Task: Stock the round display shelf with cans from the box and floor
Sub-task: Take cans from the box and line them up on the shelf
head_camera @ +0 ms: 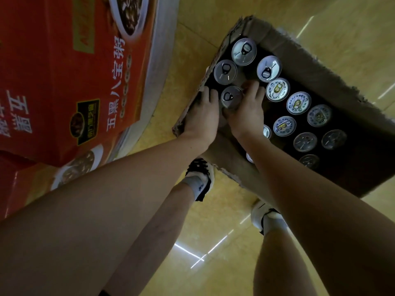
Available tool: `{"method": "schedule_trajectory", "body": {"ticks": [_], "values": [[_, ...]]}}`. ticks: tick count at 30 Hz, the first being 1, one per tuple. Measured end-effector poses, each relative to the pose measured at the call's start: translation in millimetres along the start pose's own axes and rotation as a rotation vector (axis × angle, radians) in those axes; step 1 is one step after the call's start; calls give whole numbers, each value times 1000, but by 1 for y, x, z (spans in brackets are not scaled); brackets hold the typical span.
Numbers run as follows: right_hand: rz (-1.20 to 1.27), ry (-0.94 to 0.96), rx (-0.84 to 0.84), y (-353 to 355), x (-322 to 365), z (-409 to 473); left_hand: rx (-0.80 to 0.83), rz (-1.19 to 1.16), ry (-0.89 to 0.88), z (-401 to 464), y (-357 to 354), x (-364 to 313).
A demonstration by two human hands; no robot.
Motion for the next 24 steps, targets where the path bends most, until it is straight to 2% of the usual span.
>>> {"method": "schedule_trajectory", "body": {"ticks": [7,12,20,24], "values": [[-78,-80,122,21,1,-36,157,44,84,-25,16,-4],[-125,-29,208,65,16,-78,164,12,112,-75,62,-21],[-149,285,289,197,134,-162,179,-268,151,-170,247,-42],[-164,473,291,286,219,-224,64,-386,96,-245,370,-48]]}}
Point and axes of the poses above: each hand's wrist, its own z-axis towards the middle knuckle, its own y-axis out of the back of the hand, x = y × z, the point moved 6 cm from there along z, towards the middle knuckle, and after that the axes turned 3 degrees about -z, right-handed, at the moved point
